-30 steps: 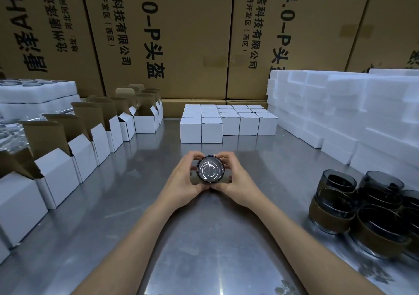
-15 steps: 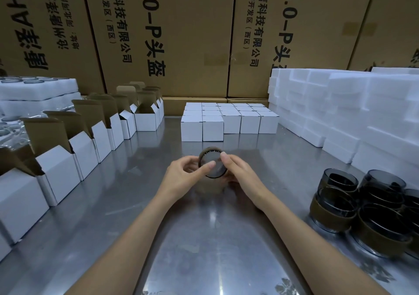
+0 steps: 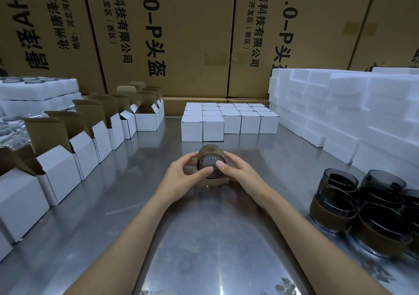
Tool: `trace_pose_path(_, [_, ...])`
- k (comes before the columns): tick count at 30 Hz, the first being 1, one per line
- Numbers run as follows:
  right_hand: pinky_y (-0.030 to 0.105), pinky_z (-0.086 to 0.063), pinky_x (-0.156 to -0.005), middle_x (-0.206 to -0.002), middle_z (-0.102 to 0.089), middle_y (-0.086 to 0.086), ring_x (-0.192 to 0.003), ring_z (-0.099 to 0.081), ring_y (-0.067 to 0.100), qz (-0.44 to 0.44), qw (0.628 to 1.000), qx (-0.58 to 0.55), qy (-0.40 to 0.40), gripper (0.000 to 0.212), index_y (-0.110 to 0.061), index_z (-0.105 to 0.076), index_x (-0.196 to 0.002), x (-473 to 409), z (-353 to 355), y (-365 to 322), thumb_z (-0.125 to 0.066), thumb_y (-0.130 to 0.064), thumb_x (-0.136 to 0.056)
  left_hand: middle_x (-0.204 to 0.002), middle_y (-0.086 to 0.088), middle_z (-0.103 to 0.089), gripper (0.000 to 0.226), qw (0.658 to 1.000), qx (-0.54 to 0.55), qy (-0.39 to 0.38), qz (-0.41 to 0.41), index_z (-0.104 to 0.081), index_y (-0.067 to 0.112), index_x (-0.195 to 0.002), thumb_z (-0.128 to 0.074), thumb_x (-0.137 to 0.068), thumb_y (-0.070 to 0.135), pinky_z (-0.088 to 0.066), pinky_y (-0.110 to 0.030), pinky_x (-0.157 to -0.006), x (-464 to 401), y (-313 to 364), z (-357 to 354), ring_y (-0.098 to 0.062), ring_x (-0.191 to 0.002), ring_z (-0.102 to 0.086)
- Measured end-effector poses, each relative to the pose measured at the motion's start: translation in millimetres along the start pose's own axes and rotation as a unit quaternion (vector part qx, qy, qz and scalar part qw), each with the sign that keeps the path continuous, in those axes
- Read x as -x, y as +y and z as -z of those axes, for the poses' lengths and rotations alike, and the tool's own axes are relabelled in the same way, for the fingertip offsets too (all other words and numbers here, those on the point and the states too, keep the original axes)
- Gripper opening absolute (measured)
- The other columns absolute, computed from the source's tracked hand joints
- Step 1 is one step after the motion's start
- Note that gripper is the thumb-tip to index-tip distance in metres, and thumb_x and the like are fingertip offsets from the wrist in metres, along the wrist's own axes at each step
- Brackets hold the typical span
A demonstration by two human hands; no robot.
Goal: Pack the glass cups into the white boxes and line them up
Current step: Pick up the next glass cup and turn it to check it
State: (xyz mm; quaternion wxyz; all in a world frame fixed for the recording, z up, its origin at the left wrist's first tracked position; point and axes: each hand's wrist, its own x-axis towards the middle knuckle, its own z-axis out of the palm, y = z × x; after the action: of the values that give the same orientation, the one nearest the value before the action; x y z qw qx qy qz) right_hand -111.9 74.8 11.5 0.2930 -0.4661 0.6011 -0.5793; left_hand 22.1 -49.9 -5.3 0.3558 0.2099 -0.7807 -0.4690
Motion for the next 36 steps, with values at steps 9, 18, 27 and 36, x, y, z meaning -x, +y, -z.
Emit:
trace_pose_path(9, [0.021,-0.051,-0.09,-0.114,-0.069,0.011,-0.102,-0.066,0.015,0.012,0.999,-0.027,-0.031,0.059,-0.028,-0.044,-0.135,1.7,5.2,0.1,-0.067,-0.006,-0.086,-0.113,0.01,-0.063,0.061,0.999,-0.019,0.005,-0.044,-0.049,0.048,-0.114,-0.083,-0.071,0.02,-0.054,-0.022,-0.071,-0.1,-0.1,-1.9,-0.023,-0.088,-0.066])
trace_pose_path(18, [0.013,-0.047,-0.083,-0.116,-0.063,0.006,-0.101,-0.061,0.01,0.064,0.995,0.074,0.027,0.066,-0.041,-0.043,-0.128,-2.5,-0.2,11.6,-0.077,-0.016,-0.078,-0.126,0.007,-0.053,0.064,0.962,-0.204,0.017,-0.182,-0.049,0.022,-0.134,-0.075,-0.076,0.012,-0.047,-0.037,-0.096,2.5,5.3,-1.7,-0.014,-0.114,-0.053])
trace_pose_path(27, [0.017,-0.045,-0.087,-0.123,-0.056,-0.005,-0.113,-0.055,0.014,0.097,0.989,0.091,0.07,0.064,-0.032,-0.048,-0.114,-2.5,0.5,8.2,-0.082,-0.002,-0.068,-0.125,0.012,-0.056,0.063,0.985,-0.128,-0.001,-0.117,-0.046,0.028,-0.125,-0.081,-0.072,0.022,-0.041,-0.026,-0.099,4.5,5.7,-3.1,-0.008,-0.123,-0.05])
trace_pose_path(36, [0.016,-0.043,-0.087,-0.139,-0.042,-0.007,-0.12,-0.043,0.007,0.076,0.99,0.117,0.029,0.077,-0.032,-0.036,-0.132,-0.8,-3.1,4.4,-0.081,-0.012,-0.073,-0.113,0.02,-0.058,0.059,0.984,-0.136,0.011,-0.114,-0.039,0.044,-0.107,-0.08,-0.071,0.021,-0.042,-0.018,-0.092,4.8,2.3,-3.9,-0.007,-0.12,-0.052])
